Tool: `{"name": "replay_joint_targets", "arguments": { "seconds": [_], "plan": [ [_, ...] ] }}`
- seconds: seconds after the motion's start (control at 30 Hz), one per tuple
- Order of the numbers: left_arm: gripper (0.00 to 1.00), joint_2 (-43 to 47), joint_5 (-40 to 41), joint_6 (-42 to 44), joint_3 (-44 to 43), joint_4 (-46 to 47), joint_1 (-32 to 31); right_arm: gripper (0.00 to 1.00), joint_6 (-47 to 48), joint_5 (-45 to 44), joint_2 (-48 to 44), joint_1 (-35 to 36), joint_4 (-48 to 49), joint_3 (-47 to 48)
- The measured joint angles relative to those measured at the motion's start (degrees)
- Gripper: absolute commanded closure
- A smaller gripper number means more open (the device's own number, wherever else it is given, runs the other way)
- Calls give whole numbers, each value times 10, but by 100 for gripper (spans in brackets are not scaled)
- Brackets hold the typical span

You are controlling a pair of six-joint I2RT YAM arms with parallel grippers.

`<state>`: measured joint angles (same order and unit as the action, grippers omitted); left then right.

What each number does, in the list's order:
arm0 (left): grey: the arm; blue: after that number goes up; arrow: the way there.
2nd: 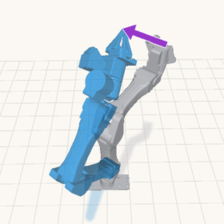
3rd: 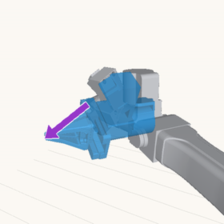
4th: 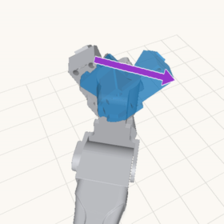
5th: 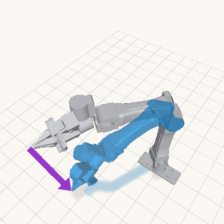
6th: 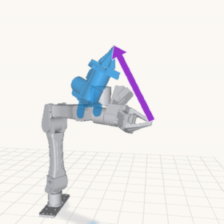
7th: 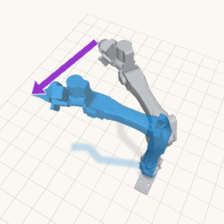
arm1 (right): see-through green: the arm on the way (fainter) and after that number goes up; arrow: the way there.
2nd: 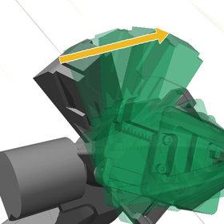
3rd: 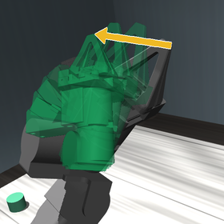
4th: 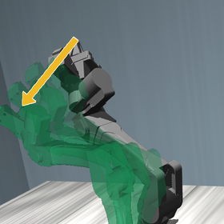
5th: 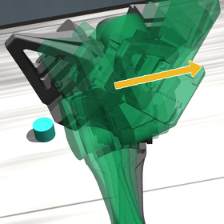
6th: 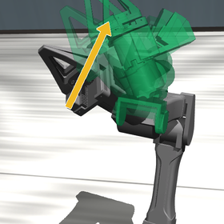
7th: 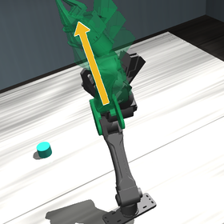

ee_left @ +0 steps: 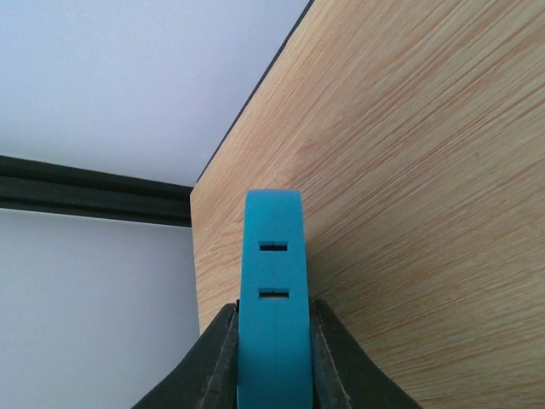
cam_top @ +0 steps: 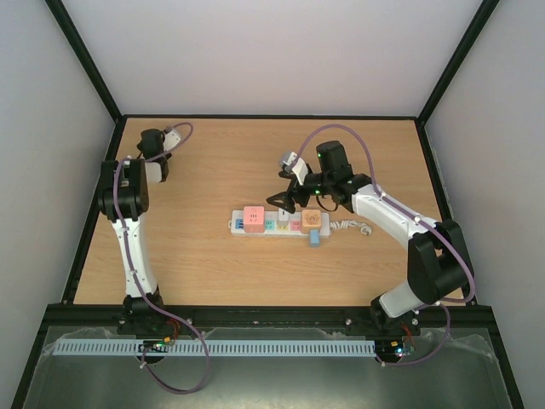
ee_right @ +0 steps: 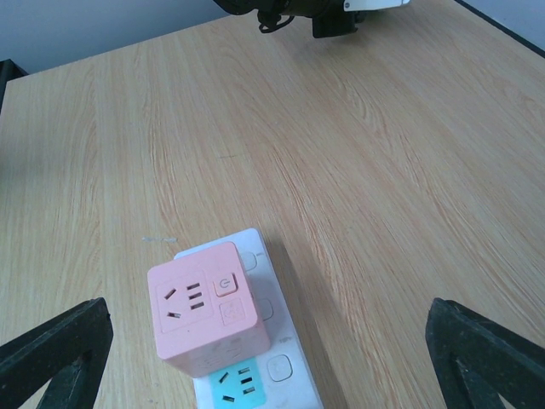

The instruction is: Pull the plug off the socket

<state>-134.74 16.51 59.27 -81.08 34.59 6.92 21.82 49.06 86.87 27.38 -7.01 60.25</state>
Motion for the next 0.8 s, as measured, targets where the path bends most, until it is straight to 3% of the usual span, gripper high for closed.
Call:
{"name": "replay_joint_targets", "arguments": {
  "seconds": [0.23, 0.43, 0.73, 0.8],
  "plan": [
    [44, 0, -9, -10, -5, -35, 13, 2, -2, 0, 2, 0, 0, 0],
    [24, 18, -40, -34, -13, -75, 27, 2, -2, 0, 2, 0, 0, 0],
    [1, 84, -166, -73, -25, -269, 48, 2, -2, 1, 2, 0, 0, 0],
    [0, 95, -200, -82, -36, -321, 53, 2, -2, 2, 2, 0, 0, 0]
  ]
}}
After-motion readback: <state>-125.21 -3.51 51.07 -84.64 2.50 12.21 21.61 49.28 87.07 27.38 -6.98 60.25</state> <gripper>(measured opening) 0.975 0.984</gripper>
